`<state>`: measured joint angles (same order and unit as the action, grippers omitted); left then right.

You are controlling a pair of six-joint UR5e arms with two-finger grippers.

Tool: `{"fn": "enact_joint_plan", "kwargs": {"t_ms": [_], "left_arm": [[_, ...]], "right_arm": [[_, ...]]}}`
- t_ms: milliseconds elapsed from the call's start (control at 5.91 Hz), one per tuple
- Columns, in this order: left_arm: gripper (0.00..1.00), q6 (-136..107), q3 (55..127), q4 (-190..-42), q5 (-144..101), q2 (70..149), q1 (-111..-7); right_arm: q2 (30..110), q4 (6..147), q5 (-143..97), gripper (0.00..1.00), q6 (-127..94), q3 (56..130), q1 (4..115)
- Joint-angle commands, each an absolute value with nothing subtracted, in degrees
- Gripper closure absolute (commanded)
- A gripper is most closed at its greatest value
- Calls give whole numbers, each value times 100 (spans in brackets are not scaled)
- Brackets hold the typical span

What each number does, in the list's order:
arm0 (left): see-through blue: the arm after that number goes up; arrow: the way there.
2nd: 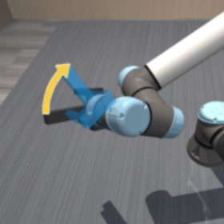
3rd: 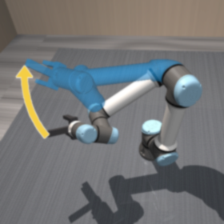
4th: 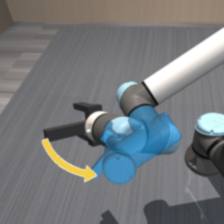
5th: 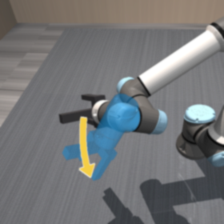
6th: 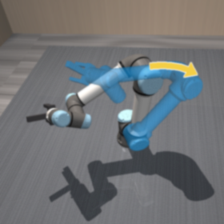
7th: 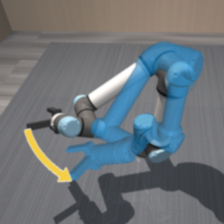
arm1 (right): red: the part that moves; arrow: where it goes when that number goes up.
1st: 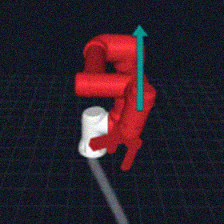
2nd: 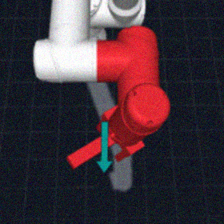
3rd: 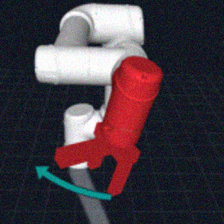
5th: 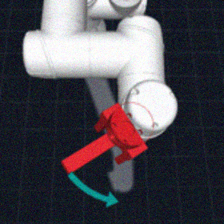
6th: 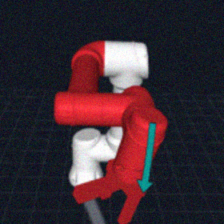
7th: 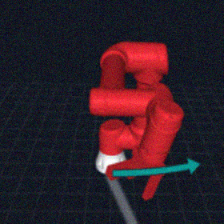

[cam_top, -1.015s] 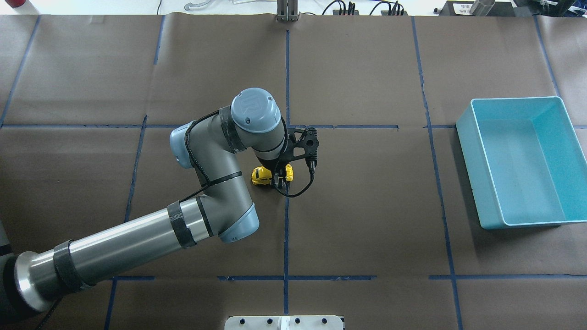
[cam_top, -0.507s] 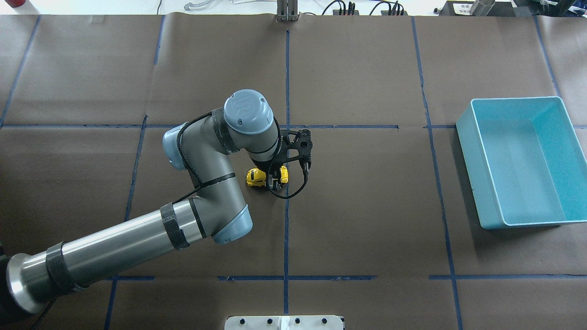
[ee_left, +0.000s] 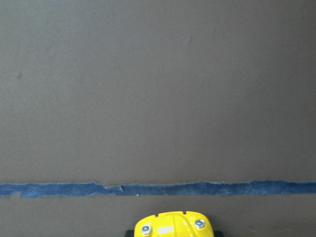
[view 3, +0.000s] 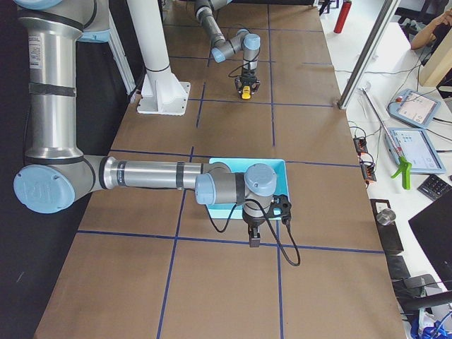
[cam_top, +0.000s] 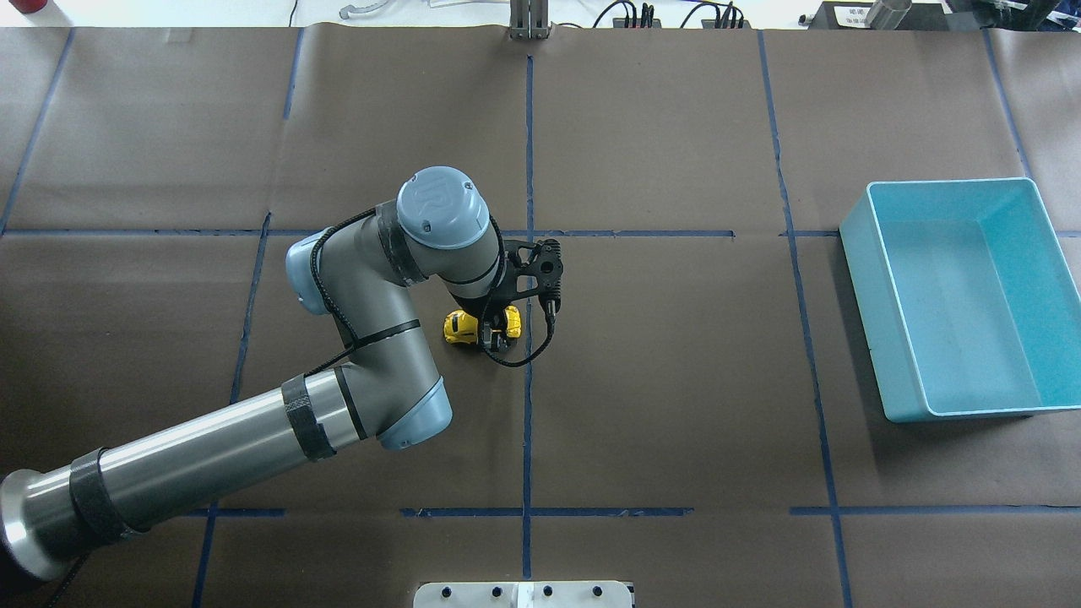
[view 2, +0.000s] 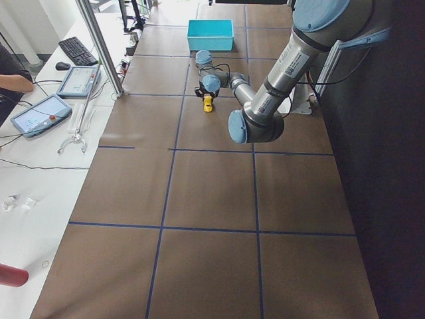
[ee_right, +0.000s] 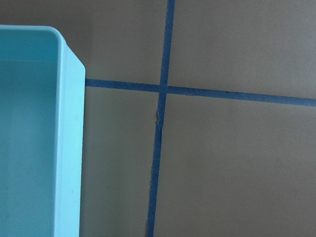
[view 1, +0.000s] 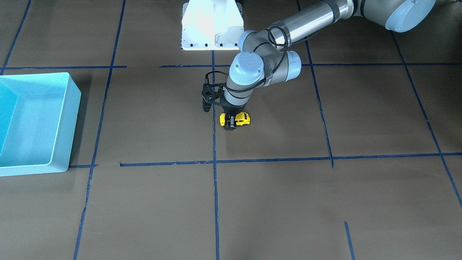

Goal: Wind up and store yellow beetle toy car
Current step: 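Drag the held car backward along the table, away from the bin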

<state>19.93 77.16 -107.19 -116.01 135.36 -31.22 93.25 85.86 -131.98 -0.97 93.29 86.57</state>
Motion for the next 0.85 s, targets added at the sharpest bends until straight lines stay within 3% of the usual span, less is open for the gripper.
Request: {"fn": "enact_joint_plan", "kwargs": {"t_ms": [0,677], "left_arm": [[100,1995,7900,-10740,-11672,13334,-3164],[100,2013,8297,-10837,-11681,12903,-3190]], "right_arm": [[9325,8578,-13201,0,-97,9334,8657],[9325,8578,-13201,0,-97,9325,8657]]}}
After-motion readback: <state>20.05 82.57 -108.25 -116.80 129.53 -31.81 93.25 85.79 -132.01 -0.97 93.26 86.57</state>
